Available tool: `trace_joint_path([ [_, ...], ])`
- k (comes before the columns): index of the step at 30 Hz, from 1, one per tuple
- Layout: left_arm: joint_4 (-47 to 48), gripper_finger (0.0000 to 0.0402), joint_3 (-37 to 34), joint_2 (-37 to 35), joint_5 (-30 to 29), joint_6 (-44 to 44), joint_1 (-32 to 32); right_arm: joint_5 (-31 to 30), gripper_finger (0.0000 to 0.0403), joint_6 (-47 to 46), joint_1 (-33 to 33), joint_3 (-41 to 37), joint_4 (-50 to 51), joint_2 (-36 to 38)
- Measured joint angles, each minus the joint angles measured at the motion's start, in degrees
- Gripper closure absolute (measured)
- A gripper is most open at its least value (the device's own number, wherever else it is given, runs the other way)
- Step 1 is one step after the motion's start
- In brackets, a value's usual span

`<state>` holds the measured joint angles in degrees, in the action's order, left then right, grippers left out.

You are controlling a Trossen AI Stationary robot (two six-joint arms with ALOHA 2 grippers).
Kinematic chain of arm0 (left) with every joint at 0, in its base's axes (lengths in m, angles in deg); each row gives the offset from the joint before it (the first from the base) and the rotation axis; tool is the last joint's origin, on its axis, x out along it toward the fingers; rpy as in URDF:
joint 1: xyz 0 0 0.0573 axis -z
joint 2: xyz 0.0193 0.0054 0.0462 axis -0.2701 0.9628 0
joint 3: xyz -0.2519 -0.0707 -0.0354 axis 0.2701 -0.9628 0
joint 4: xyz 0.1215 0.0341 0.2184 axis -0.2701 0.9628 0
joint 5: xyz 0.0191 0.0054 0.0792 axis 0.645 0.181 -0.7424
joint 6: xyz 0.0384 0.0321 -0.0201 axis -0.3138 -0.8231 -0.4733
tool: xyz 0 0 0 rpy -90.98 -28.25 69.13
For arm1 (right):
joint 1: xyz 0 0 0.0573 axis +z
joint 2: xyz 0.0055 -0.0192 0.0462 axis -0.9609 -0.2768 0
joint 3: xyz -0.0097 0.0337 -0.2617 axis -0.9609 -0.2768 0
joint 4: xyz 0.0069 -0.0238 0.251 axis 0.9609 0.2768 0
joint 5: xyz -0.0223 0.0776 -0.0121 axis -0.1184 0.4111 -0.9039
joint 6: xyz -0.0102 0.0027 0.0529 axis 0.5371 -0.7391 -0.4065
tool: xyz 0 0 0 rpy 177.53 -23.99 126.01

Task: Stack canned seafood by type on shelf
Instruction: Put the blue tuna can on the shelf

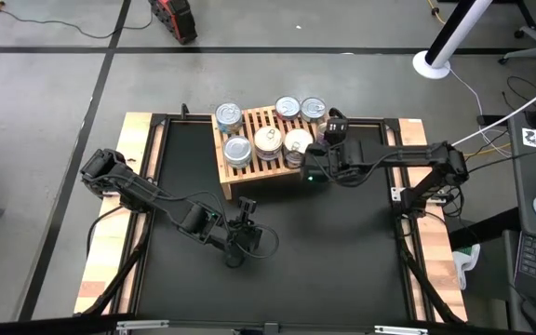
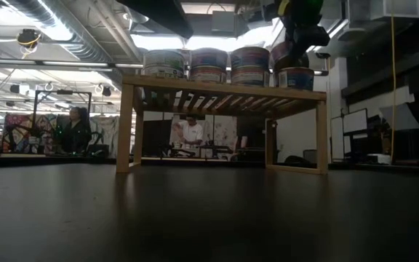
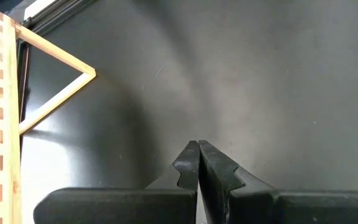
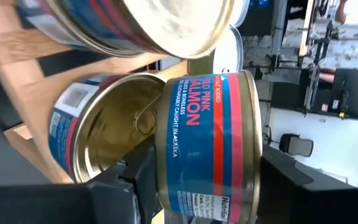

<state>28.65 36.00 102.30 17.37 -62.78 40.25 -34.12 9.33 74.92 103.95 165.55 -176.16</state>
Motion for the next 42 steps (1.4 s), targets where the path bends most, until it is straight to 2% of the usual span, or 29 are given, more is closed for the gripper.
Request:
trace_joint_path([
  [6, 0.0, 0.0398, 0.0, 0.0, 0.0, 0.1, 0.0, -2.5, 0.0216, 0.0, 3.1, 0.0, 0.1, 0.0],
  [18, 0.0, 0.0397, 0.0, 0.0, 0.0, 0.1, 0.0, -2.3, 0.0218, -1.4, 5.9, 0.0, 1.5, 0.0],
  [22, 0.0, 0.0397, 0.0, 0.0, 0.0, 0.3, 0.0, -0.3, 0.0218, -4.2, 5.8, 0.0, 3.7, 0.0],
  [29, 0.0, 0.0397, 0.0, 0.0, 0.0, 1.0, 0.0, -0.7, 0.0218, -4.7, 5.5, 0.0, 4.0, 0.0],
  [42, 0.0, 0.0396, 0.0, 0.0, 0.0, 1.0, 0.0, 0.8, 0.0219, -4.4, -0.4, 0.0, 3.8, 0.0],
])
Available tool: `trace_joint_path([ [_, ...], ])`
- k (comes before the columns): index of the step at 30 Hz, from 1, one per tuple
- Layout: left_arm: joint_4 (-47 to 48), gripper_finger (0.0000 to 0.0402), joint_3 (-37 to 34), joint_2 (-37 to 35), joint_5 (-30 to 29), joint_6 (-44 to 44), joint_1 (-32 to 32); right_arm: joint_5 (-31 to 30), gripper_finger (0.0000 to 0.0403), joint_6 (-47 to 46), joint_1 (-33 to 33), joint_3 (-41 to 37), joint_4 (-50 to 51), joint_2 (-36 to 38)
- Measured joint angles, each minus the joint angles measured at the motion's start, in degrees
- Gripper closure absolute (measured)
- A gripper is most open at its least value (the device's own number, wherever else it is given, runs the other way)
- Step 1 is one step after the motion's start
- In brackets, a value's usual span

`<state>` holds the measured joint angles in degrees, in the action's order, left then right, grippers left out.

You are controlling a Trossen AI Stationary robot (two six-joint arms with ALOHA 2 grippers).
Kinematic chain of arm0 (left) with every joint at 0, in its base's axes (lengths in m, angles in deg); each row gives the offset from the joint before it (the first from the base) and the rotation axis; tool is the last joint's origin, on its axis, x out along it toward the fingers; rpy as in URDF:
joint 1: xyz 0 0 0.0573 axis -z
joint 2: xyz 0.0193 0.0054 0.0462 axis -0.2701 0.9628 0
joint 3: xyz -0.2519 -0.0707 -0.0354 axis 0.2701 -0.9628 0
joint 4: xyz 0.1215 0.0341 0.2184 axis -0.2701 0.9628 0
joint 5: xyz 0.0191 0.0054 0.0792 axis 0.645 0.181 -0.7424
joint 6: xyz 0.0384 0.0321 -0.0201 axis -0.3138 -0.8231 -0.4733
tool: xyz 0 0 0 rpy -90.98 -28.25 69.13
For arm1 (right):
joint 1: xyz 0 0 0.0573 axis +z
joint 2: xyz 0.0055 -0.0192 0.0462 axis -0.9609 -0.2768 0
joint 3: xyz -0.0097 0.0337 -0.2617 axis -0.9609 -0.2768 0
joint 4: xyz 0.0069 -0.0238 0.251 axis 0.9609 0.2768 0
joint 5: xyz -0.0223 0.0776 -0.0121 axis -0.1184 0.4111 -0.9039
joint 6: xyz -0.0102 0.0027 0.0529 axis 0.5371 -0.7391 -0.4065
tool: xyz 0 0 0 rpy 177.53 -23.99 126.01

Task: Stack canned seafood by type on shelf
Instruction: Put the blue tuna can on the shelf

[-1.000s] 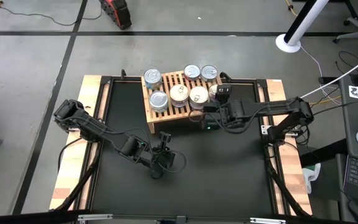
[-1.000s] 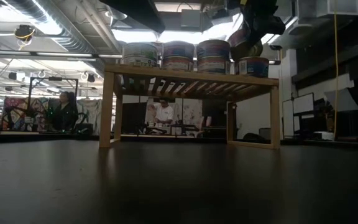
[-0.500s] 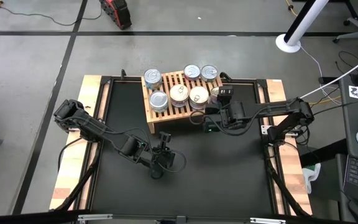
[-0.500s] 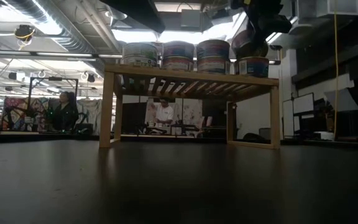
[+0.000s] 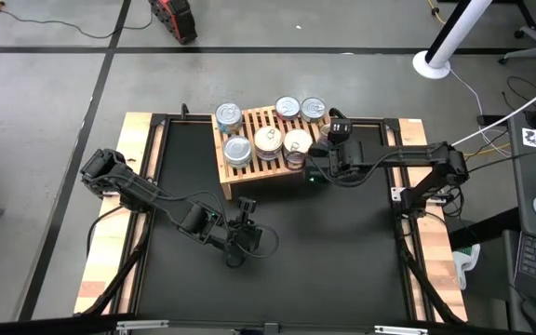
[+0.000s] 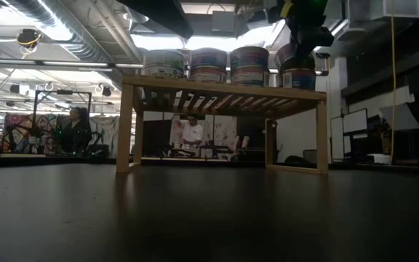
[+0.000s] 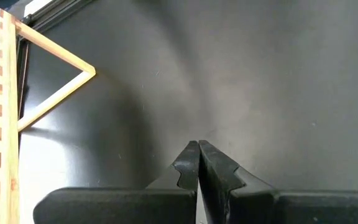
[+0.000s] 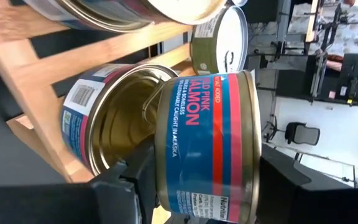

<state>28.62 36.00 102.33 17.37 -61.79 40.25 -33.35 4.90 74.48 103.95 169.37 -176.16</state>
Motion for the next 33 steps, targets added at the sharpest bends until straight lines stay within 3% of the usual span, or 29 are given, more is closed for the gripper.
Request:
trace_joint_path([
  [10, 0.0, 0.0396, 0.0, 0.0, 0.0, 0.0, 0.0, 1.7, 0.018, 0.0, -0.6, 0.0, -2.0, 0.0],
  [20, 0.0, 0.0396, 0.0, 0.0, 0.0, 0.0, 0.0, 7.1, 0.0156, 0.0, -0.6, 0.0, -3.0, 0.0],
  [33, 0.0, 0.0396, 0.0, 0.0, 0.0, 0.0, 0.2, 7.5, 0.0155, 6.1, -0.6, 0.0, -2.7, 0.0],
])
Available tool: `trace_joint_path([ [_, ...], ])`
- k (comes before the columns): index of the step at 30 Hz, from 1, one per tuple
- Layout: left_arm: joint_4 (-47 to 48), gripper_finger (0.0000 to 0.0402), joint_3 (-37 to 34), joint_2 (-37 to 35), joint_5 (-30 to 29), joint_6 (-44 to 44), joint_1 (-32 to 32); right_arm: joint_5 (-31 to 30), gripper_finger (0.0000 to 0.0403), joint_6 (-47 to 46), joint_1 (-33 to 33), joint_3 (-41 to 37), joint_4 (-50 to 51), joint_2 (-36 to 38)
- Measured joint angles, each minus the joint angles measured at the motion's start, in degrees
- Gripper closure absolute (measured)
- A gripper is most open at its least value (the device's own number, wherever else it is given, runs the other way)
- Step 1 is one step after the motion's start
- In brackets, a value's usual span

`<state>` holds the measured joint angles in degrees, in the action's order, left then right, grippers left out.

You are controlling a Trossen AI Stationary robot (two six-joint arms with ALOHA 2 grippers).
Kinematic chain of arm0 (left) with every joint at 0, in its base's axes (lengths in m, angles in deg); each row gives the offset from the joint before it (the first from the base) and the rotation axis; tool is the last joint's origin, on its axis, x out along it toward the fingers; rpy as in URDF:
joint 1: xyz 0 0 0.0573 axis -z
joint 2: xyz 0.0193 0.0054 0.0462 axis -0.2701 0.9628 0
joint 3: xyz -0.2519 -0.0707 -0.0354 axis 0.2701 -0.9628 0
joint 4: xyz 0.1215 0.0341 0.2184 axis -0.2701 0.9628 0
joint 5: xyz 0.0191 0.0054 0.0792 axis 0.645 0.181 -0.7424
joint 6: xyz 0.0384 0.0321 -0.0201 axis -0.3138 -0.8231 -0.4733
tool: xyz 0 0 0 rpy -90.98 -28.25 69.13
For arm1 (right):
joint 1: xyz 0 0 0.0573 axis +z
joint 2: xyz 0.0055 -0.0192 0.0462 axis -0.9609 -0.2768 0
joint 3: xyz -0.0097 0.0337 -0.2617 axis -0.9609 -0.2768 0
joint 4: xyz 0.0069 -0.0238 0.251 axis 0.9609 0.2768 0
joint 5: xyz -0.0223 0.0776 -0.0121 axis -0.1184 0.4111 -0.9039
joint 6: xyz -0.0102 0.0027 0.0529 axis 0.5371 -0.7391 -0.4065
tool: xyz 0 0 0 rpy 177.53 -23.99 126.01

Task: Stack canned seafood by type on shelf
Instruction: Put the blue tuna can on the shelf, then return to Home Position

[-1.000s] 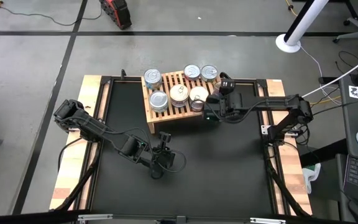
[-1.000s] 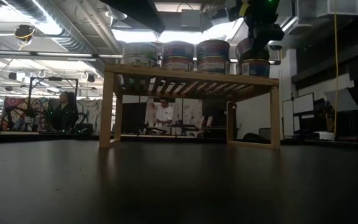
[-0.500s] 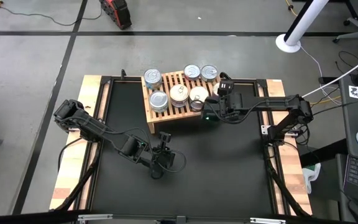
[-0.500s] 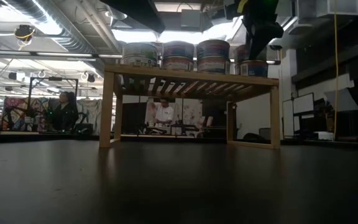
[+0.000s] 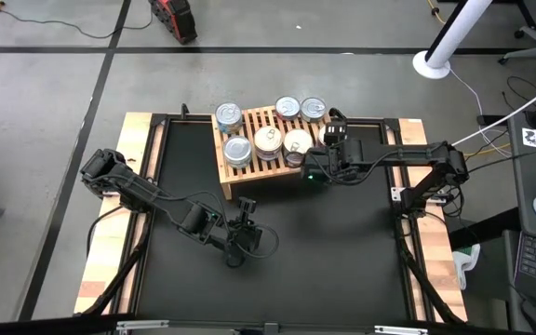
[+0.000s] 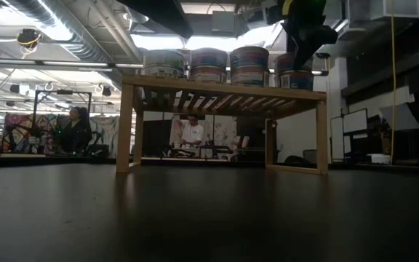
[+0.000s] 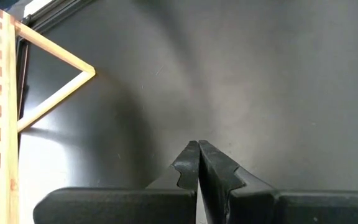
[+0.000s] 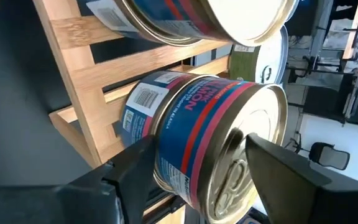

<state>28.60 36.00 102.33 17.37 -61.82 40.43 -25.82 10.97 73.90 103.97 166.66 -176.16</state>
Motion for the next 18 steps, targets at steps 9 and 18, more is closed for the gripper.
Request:
trace_joint_path([
  [9, -0.3, 0.0396, 0.0, -1.3, 0.0, -1.3, 1.9, 5.0, 0.0155, -2.5, 0.0, 7.9, 6.2, -0.1],
  [18, 6.3, 0.0396, 0.0, -8.7, -2.7, -0.8, 3.5, 15.0, 0.0155, -7.7, 1.5, 16.7, 7.5, 3.6],
])
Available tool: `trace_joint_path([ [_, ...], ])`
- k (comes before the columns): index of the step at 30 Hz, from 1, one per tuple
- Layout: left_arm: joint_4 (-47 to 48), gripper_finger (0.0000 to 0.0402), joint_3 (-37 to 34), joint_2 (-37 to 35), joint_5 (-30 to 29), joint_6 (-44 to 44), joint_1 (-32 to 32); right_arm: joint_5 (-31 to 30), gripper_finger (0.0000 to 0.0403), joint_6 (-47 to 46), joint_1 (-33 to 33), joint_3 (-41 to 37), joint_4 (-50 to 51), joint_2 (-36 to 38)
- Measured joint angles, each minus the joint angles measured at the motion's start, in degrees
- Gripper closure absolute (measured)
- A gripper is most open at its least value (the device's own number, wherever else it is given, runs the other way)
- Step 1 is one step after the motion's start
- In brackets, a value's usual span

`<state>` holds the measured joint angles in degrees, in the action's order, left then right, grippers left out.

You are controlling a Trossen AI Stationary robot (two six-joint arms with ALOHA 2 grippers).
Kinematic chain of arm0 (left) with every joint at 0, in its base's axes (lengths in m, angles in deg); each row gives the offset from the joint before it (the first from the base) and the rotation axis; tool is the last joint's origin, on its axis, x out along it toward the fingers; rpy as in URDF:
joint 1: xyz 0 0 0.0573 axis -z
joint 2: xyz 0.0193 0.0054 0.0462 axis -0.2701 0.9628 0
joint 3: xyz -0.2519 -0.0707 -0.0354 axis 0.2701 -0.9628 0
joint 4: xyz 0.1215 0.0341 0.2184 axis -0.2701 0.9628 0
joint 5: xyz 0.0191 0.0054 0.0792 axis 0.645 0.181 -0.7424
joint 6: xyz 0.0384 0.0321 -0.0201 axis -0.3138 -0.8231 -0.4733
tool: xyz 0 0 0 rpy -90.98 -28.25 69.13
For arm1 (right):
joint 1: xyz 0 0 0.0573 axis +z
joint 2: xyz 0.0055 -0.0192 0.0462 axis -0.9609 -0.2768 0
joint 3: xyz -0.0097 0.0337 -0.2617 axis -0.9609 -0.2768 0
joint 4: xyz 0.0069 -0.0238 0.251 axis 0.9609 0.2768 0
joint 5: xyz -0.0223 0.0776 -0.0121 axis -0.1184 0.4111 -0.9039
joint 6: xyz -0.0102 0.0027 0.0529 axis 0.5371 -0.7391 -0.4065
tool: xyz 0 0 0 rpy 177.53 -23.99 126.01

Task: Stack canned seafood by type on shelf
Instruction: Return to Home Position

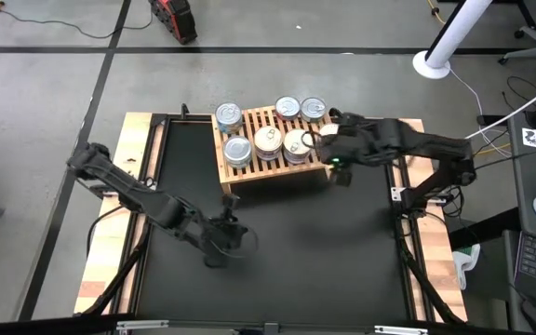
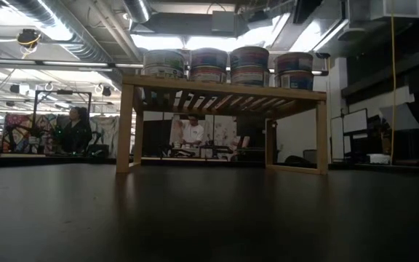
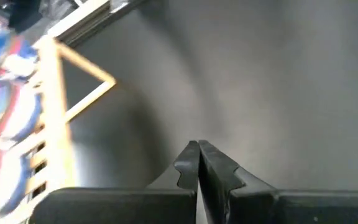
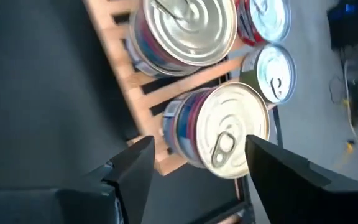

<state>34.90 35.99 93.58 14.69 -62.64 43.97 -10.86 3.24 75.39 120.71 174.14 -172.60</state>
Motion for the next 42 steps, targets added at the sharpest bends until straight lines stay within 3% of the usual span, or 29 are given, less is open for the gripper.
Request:
trace_joint_path([
  [5, 1.7, 0.0396, -4.5, -10.5, -3.7, 4.8, 0.6, 0.1, 0.0155, -2.2, 4.7, -0.8, -0.1, 7.2],
  [10, -2.3, 0.0396, -17.6, -23.2, -7.6, 11.2, 1.5, -3.9, 0.0155, -7.8, 10.2, -6.4, -3.4, 16.6],
  [13, -12.1, 0.0396, -28.6, -30.8, -9.0, 10.9, 1.3, -6.5, 0.0155, -7.8, 13.4, -15.0, -13.0, 23.6],
  [17, -31.8, 0.0396, -43.4, -39.1, -9.1, 3.8, -0.1, -6.0, 0.0155, -5.0, 15.9, -30.4, -28.5, 33.0],
  [21, -45.2, 0.0396, -53.7, -46.4, -9.1, -1.6, -2.8, -5.9, 0.0155, -3.2, 16.2, -46.4, -43.3, 41.0],
  [31, -43.9, 0.0396, -62.8, -66.2, -9.1, -5.2, -10.3, 1.2, 0.0155, -4.9, 16.2, -75.9, -69.6, 61.1],
  [36, -44.1, 0.0396, -67.4, -73.2, -5.5, -4.8, -12.4, 1.7, 0.0155, -6.0, 16.1, -86.2, -76.4, 70.6],
  [42, -44.1, 0.0396, -71.1, -79.6, -1.4, -4.9, -13.7, 4.9, 0.0155, -8.8, 16.1, -93.7, -77.0, 80.0],
])
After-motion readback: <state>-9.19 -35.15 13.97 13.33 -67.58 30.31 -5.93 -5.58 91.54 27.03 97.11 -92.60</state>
